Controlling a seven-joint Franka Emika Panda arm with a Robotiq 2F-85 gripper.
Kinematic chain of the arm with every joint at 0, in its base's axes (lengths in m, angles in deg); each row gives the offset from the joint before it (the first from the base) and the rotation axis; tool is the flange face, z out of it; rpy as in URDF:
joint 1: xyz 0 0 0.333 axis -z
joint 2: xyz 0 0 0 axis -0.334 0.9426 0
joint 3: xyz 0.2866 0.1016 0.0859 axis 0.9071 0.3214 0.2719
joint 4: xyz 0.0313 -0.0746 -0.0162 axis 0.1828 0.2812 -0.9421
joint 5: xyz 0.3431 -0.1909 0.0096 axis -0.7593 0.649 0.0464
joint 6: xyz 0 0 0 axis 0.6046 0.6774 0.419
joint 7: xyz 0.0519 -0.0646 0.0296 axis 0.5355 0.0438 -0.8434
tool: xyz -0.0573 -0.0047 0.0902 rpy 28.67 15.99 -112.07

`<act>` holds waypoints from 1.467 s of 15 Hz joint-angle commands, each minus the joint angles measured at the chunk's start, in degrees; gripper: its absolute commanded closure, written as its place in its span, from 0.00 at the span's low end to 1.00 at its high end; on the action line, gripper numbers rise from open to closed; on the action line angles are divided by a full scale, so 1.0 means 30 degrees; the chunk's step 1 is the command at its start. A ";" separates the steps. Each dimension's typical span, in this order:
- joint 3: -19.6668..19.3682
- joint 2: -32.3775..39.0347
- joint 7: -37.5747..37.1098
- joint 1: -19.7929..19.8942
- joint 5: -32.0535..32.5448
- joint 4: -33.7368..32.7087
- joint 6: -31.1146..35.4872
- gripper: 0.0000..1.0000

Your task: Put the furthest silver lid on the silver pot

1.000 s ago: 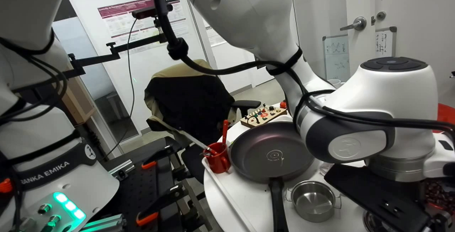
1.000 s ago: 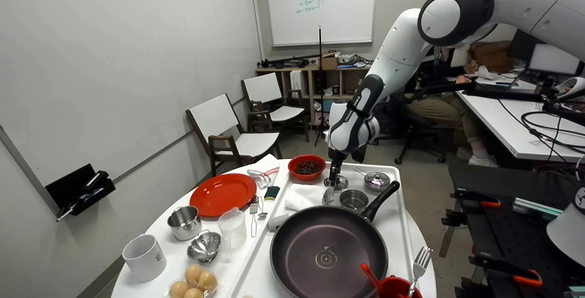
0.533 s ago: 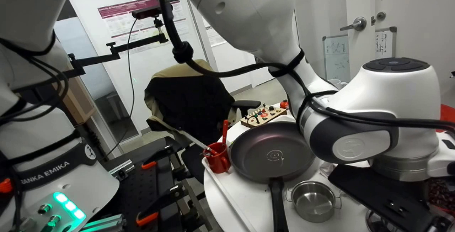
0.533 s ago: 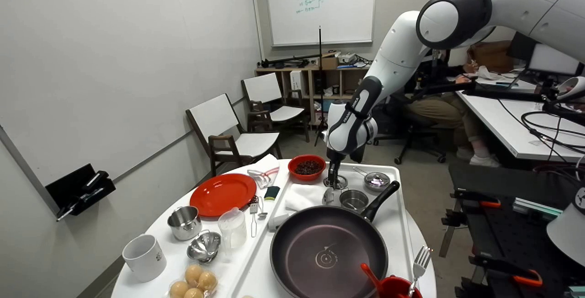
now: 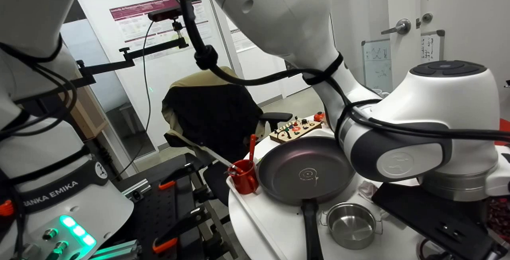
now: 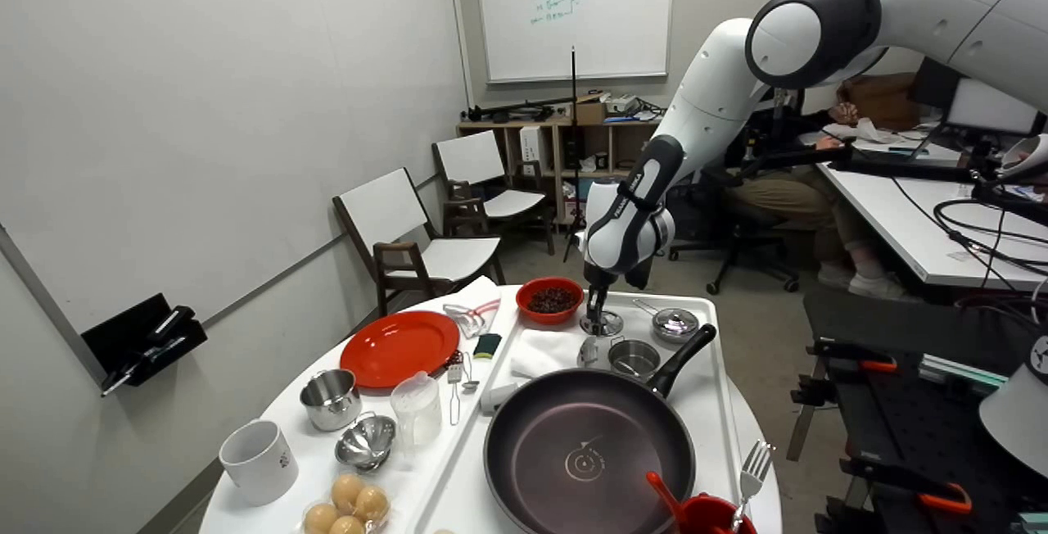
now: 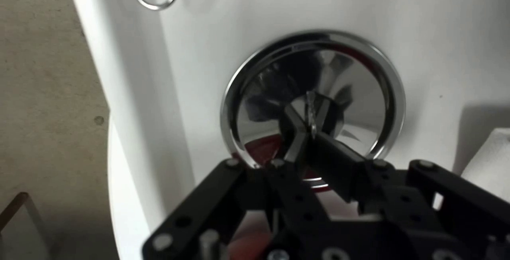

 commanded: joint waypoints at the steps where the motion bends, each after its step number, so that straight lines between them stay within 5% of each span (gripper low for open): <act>1: -0.0267 0.0383 -0.0186 -0.0230 0.0112 -0.0339 -0.0056 0.97; 11: -0.0113 -0.1440 -0.0124 -0.0077 0.0139 0.1823 0.0833 0.97; 22: -0.0008 -0.5570 -0.0232 -0.0072 0.0346 0.7245 0.3000 0.97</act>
